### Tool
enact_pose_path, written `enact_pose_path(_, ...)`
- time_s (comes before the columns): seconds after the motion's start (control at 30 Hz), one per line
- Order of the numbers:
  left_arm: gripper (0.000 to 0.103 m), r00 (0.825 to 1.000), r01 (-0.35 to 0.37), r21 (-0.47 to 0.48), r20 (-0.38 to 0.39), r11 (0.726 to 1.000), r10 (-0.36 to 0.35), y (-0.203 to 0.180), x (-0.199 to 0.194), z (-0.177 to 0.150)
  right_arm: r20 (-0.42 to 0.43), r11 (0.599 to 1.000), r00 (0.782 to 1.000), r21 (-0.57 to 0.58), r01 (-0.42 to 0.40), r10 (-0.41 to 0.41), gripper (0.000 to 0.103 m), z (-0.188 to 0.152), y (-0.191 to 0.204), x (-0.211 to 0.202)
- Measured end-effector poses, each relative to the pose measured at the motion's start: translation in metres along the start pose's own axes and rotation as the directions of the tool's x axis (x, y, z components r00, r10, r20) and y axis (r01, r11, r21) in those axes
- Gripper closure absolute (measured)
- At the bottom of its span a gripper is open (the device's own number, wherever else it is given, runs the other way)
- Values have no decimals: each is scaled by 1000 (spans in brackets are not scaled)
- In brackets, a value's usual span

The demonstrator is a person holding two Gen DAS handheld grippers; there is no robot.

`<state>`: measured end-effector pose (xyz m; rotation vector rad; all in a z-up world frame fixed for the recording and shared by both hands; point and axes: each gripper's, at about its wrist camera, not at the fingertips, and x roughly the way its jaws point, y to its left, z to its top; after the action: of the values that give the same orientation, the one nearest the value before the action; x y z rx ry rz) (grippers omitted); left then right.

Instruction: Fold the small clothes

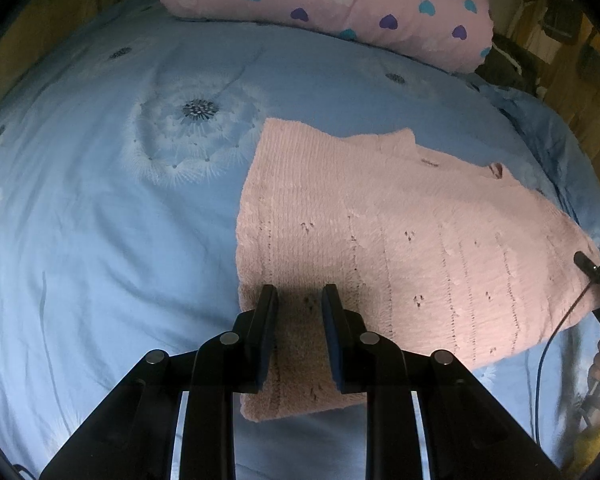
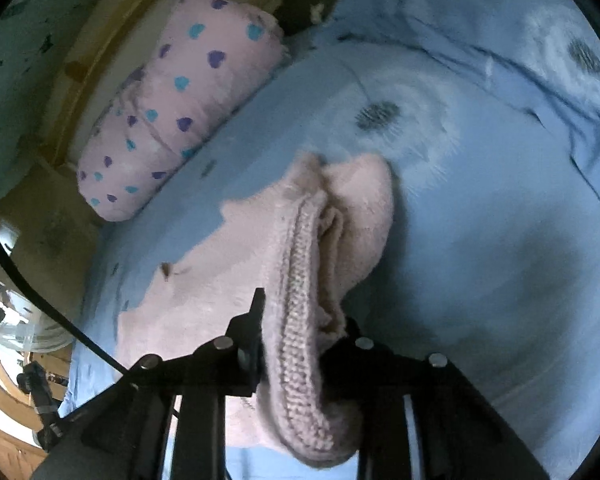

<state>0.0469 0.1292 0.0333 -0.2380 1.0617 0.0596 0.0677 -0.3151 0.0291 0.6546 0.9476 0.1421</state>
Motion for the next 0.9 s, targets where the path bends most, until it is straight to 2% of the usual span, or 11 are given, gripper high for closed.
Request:
enact_pose_path(0.3,86,999,30,-52,17,998,-29,17,-14,4,-4,985,1000,-169,-29,28,80,9,88,-6)
enact_pose_path(0.47,86,1000,10,-74,18,997,-9,27,-19,4,-30,963,998,-263,-56,50,80,5,149,0)
enact_pose_path(0.7,86,999,29,-112,36,993,-25,42,-29,7,-96,911,993,-400,-101,68,80,-26,233,23)
enact_pose_path(0.9,86,999,25,-150,48,988,-18,60,-35,8,-180,844,984,-526,-103,8,80,-76,291,73)
